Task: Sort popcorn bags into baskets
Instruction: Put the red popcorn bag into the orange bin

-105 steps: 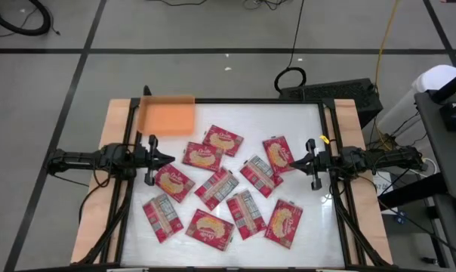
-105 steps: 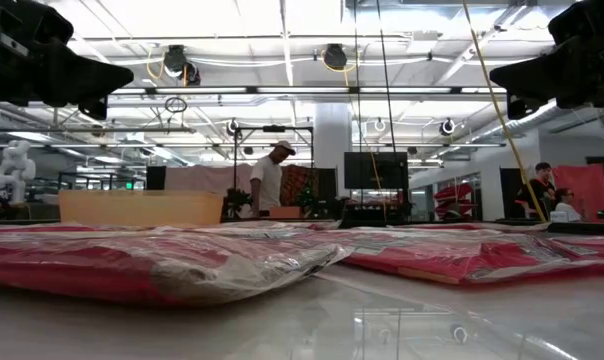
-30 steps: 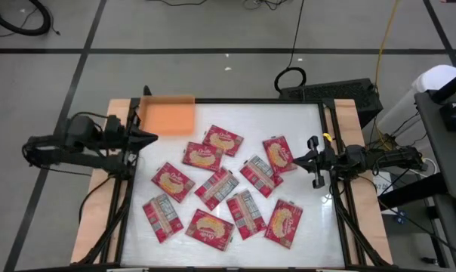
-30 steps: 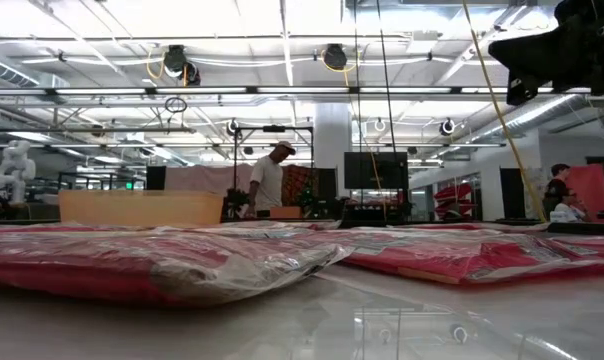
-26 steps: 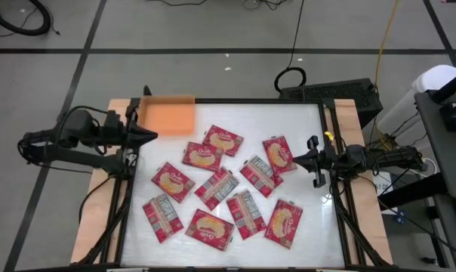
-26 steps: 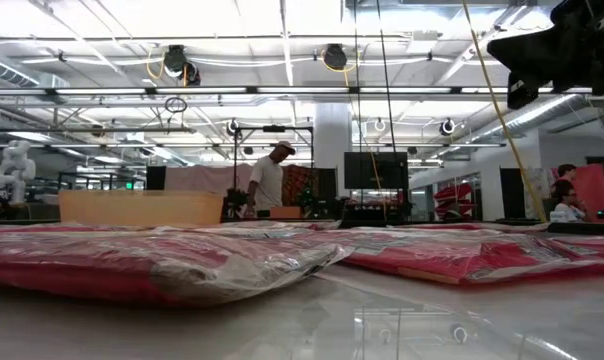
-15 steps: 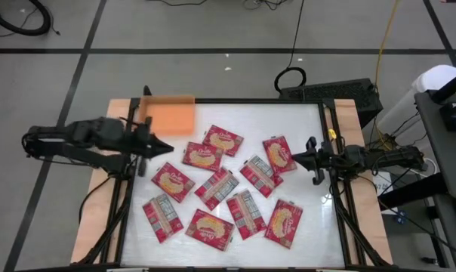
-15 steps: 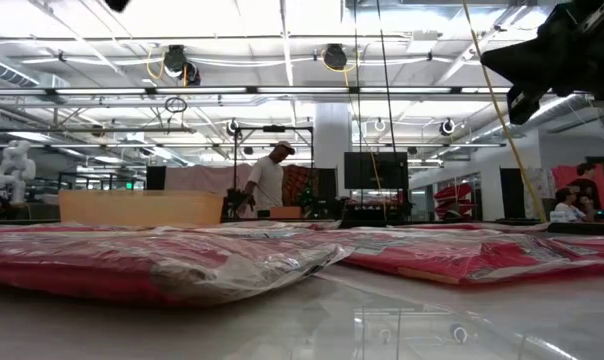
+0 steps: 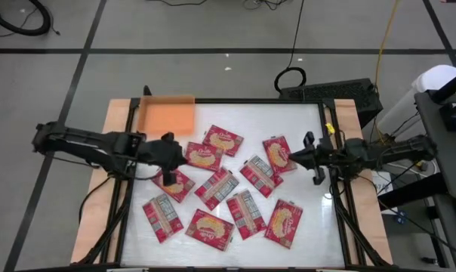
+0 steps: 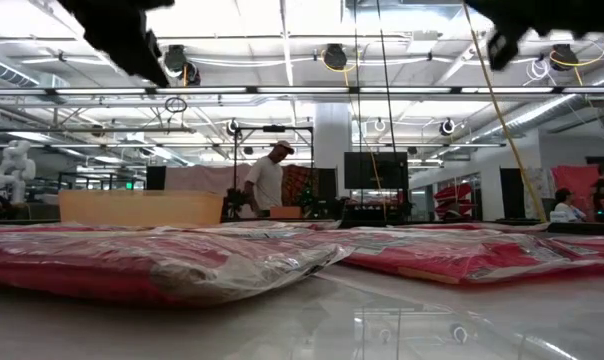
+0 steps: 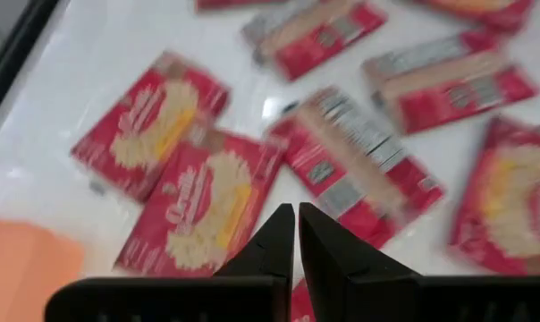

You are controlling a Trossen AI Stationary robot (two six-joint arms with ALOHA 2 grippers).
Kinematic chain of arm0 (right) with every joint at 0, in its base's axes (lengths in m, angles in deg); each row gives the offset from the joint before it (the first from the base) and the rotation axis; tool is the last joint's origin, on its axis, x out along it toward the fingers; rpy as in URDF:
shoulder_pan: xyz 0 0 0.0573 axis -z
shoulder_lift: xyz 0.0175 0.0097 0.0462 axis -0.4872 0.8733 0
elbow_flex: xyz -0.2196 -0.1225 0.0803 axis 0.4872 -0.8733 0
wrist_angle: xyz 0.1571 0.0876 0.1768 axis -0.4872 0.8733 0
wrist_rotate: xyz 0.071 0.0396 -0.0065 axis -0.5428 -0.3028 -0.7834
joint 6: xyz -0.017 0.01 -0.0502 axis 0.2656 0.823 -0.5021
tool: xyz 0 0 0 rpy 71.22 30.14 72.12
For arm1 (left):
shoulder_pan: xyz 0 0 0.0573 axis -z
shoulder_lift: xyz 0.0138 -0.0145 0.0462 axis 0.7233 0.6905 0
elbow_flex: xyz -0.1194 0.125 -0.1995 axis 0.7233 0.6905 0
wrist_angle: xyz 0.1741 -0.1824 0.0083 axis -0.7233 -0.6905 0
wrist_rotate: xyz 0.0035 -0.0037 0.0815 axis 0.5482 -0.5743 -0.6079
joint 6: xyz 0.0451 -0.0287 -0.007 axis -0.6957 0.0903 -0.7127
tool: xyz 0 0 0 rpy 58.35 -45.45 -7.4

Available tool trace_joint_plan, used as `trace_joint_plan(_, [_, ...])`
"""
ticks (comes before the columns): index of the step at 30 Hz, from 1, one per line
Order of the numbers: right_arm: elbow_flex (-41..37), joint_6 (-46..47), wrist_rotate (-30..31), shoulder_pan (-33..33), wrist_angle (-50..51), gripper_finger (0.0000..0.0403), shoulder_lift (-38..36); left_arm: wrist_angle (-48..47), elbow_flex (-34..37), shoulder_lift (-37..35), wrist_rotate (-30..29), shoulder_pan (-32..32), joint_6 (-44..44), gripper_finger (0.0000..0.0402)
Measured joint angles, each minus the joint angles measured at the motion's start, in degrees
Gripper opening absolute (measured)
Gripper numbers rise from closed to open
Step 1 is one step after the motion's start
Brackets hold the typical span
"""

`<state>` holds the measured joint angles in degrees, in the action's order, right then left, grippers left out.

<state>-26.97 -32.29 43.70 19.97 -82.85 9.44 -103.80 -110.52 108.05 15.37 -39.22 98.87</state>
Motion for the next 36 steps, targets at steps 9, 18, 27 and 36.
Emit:
trace_joint_plan(9, [24.48,-4.92,2.99,0.02,21.87,0.0007,22.52,-0.61,0.72,10.52,-3.71,-0.02,4.95,0.0126])
trace_joint_plan(18, [25.92,-2.33,2.87,0.02,22.02,0.0007,33.12,-2.68,0.73,19.11,-7.06,-0.02,9.18,0.0226])
trace_joint_plan(27, [23.73,-1.10,2.89,-0.25,21.89,0.0008,38.76,-5.99,0.70,25.22,-10.06,-0.46,12.41,0.0259])
trace_joint_plan(36, [23.76,-2.81,2.83,-0.67,21.19,0.0038,39.40,-6.27,0.70,32.27,-11.51,-4.05,15.06,0.0302])
